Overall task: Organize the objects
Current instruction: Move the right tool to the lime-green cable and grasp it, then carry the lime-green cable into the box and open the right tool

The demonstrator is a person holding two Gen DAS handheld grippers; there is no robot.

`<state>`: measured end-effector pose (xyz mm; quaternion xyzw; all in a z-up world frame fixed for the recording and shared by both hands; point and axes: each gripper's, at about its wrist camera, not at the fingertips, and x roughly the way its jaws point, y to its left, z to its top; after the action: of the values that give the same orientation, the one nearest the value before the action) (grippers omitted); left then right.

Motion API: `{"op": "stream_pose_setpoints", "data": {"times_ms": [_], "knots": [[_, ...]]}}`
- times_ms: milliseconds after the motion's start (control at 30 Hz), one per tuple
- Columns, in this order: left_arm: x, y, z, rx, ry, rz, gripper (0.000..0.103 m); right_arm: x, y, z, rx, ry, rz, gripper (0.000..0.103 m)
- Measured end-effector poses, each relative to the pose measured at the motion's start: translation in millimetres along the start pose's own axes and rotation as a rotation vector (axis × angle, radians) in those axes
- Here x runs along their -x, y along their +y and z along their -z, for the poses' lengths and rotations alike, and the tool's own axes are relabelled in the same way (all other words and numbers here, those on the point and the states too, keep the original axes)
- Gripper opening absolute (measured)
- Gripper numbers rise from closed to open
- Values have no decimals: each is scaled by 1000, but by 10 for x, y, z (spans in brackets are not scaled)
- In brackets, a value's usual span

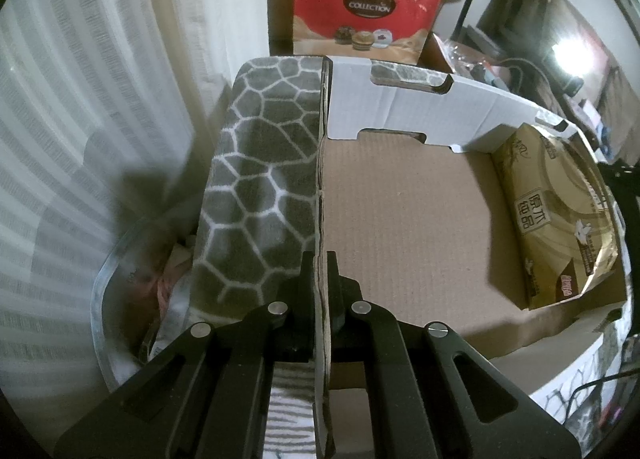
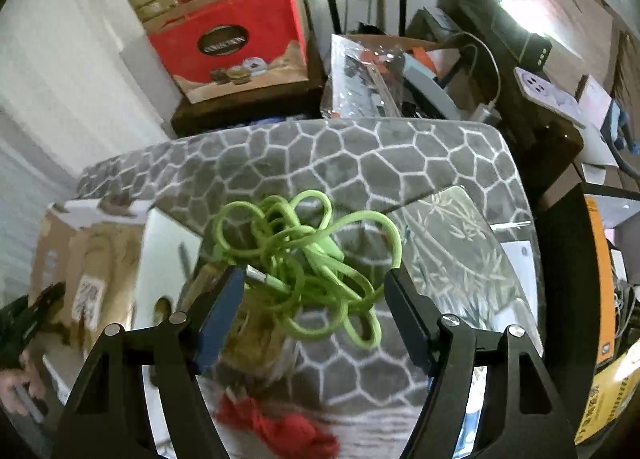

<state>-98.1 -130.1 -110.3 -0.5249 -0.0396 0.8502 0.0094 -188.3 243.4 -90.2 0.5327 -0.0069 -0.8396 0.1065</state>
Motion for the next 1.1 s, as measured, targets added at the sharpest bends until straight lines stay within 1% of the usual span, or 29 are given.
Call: {"op": "stream_pose_setpoints", "data": {"times_ms": [167, 300, 333, 400, 467, 567, 667, 767, 900, 1000, 1100], "knots": [[-4, 10, 5, 3, -1, 3, 3, -241, 1, -60, -12, 63, -1, 74], [-2, 15, 10, 6, -2, 6, 3, -428, 20, -53, 14, 99, 41, 72], [-3, 18, 7, 6, -2, 6, 3, -425, 29, -47, 20, 85, 47, 70], [-4, 19, 8, 7, -2, 6, 3, -404, 42, -32, 31, 73, 47, 62], [-4, 14, 9, 8, -3, 7, 3, -383, 71, -32, 43, 63, 44, 49], [-2, 21, 9, 10, -3, 7, 3, -354, 117, -37, 56, 57, 47, 41], [-10, 27, 3, 12, -3, 8, 3, -300, 91, -52, 34, 52, 17, 36], [-11, 27, 3, 12, -3, 8, 3, -180, 15, -79, -4, 30, -27, 34], [-10, 28, 4, 14, -4, 8, 3, 29, -7, -116, -15, -7, -55, 34], [-11, 21, 2, 16, -5, 7, 3, 217, 40, -137, -8, -37, -72, 34], [-15, 23, -1, 17, -5, 7, 3, 458, 172, -150, 19, -73, -109, 34]]}}
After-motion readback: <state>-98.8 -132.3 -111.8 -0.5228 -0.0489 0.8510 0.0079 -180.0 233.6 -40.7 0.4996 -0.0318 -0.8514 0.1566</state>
